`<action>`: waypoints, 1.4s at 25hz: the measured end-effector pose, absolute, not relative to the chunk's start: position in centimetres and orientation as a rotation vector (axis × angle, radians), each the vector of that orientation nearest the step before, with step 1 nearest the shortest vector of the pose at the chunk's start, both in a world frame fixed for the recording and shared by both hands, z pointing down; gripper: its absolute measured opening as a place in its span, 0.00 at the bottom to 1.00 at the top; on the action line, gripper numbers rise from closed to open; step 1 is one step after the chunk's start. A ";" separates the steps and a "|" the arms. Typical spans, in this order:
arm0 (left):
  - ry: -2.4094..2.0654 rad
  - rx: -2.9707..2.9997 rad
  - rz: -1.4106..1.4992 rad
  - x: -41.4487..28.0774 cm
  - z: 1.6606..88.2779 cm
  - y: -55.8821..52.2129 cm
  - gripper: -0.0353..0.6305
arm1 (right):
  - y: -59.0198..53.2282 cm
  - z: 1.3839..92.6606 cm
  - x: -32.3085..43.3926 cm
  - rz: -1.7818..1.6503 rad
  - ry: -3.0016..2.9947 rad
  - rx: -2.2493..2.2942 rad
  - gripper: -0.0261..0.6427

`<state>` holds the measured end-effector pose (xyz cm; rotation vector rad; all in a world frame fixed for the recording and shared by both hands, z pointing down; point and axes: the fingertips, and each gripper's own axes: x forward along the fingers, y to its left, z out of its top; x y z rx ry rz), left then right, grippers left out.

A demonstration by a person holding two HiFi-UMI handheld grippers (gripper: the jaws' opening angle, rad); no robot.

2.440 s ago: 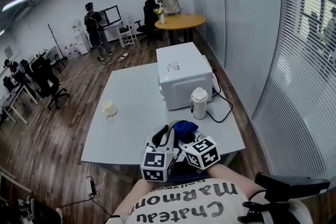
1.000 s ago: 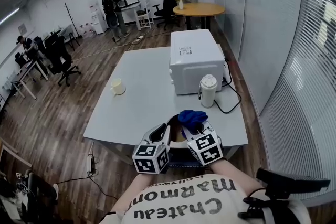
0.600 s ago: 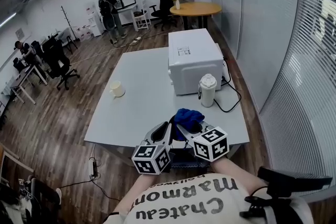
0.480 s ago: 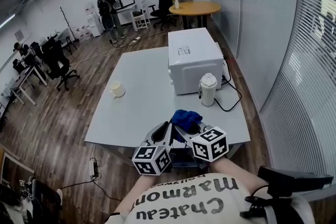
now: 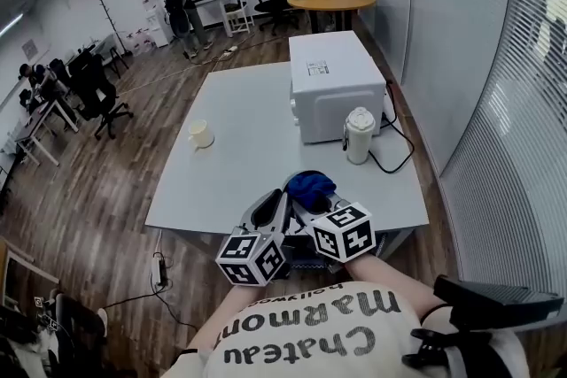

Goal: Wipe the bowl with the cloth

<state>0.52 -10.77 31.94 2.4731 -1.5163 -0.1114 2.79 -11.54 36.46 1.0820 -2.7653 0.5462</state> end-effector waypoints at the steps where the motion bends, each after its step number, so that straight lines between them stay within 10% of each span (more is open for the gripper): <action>1: -1.505 2.479 -0.108 0.3 31.9 -10.9 0.13 | -11.4 36.3 2.4 0.565 -2.784 1.065 0.14; 35: -1.501 2.409 -0.100 -1.5 32.5 -9.9 0.13 | -12.2 37.1 6.3 0.066 -2.545 1.120 0.14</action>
